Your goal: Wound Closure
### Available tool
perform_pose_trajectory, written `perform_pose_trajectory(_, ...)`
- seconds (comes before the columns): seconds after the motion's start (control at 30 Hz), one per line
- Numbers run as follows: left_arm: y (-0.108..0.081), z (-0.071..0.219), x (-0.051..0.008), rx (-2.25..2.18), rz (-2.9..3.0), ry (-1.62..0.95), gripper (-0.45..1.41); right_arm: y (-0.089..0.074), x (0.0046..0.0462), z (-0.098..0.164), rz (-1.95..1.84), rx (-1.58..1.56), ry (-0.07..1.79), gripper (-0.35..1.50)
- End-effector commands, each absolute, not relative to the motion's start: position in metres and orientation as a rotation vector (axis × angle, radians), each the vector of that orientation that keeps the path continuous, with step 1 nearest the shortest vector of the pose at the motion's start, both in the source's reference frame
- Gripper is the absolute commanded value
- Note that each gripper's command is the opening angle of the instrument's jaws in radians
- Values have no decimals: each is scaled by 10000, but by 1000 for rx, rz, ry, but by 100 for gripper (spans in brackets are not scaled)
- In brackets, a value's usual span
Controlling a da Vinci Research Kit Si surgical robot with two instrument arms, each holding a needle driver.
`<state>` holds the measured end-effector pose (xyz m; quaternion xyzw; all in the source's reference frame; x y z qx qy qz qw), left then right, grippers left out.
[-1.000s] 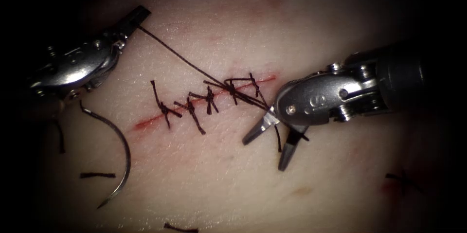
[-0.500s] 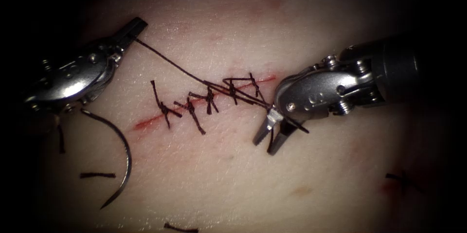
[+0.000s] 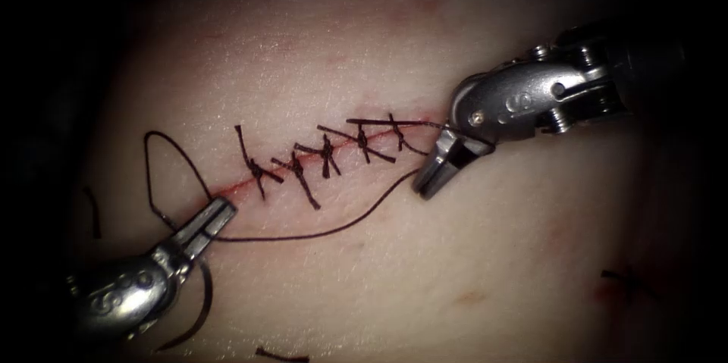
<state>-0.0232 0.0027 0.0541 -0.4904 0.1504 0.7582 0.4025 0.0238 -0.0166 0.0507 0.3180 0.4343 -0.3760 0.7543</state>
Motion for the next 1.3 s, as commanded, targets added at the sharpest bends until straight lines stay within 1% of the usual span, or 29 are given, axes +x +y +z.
perform_pose_trajectory(0.03, 20, 542, -240, -1251, 1921, 376, -45, -167, 245, 511, -803, 695, 959, -35)
perform_pose_trajectory(0.3, -63, 494, -269, -1313, 1970, 306, -45, -144, 256, 513, -669, 689, 1035, -35)
perform_pose_trajectory(0.63, -127, 470, -295, -1378, 2024, 153, -45, -124, 270, 523, -604, 639, 1021, -35)
perform_pose_trajectory(0.73, -167, 459, -307, -1407, 2042, 48, -45, -116, 274, 529, -566, 610, 1020, -35)
perform_pose_trajectory(0.93, -205, 450, -315, -1445, 2060, -70, -45, -107, 276, 532, -532, 581, 1014, -35)
perform_pose_trajectory(1.03, -244, 445, -323, -1496, 2075, -252, -45, -101, 279, 532, -497, 561, 1016, -35)
perform_pose_trajectory(1.07, -244, 445, -323, -1496, 2075, -252, -45, -101, 279, 532, -497, 561, 1016, -35)
perform_pose_trajectory(1.2, -264, 447, -325, -1539, 2064, -389, -45, -98, 283, 535, -469, 538, 1017, -35)
perform_pose_trajectory(1.23, -279, 450, -323, -1527, 2080, -477, -45, -94, 283, 539, -447, 523, 1018, -35)
perform_pose_trajectory(1.3, -288, 453, -323, -1519, 2102, -519, -45, -92, 283, 541, -431, 517, 1020, -35)
